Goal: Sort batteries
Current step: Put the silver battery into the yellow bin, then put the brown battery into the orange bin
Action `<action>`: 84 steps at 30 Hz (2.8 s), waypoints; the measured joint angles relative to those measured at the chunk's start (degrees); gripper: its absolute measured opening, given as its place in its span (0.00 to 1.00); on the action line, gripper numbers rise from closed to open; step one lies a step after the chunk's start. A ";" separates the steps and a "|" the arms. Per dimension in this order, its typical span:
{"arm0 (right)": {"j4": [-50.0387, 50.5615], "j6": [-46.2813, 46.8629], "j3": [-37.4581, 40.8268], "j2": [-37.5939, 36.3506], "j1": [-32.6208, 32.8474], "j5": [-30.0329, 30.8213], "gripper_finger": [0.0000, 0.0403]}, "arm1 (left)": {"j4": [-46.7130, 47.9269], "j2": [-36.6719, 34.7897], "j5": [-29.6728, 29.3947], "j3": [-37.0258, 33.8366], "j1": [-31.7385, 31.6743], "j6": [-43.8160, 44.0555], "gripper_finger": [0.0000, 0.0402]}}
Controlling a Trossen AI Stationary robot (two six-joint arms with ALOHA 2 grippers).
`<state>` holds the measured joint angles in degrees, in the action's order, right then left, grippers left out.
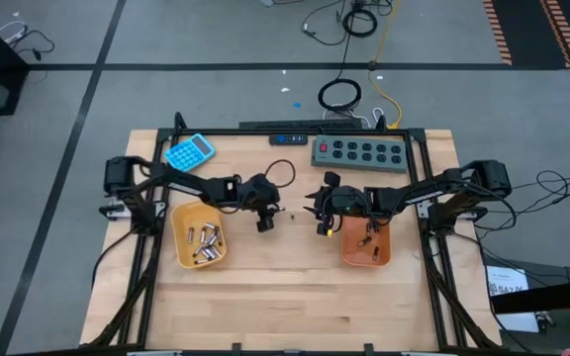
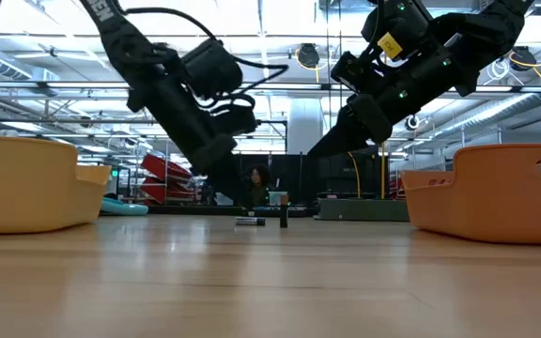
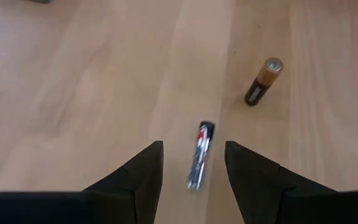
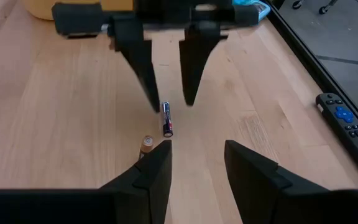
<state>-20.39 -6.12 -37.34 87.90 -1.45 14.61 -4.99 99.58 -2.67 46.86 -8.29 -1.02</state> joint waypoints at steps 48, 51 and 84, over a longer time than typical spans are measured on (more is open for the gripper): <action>26.78 1.24 -20.07 4.39 4.02 1.19 0.42 | 49.54 -38.48 -20.97 -16.95 45.86 63.81 0.20; 30.84 0.95 -25.77 9.26 3.01 -3.46 0.44 | 49.64 -38.52 -22.20 -17.66 47.38 65.18 0.31; 35.65 1.58 -34.29 22.50 -3.79 -14.29 0.03 | 51.07 -38.52 -29.34 -17.72 57.46 71.25 0.39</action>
<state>15.26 -4.54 -71.63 110.39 -5.25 0.32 46.08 61.05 -32.01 29.15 49.17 70.24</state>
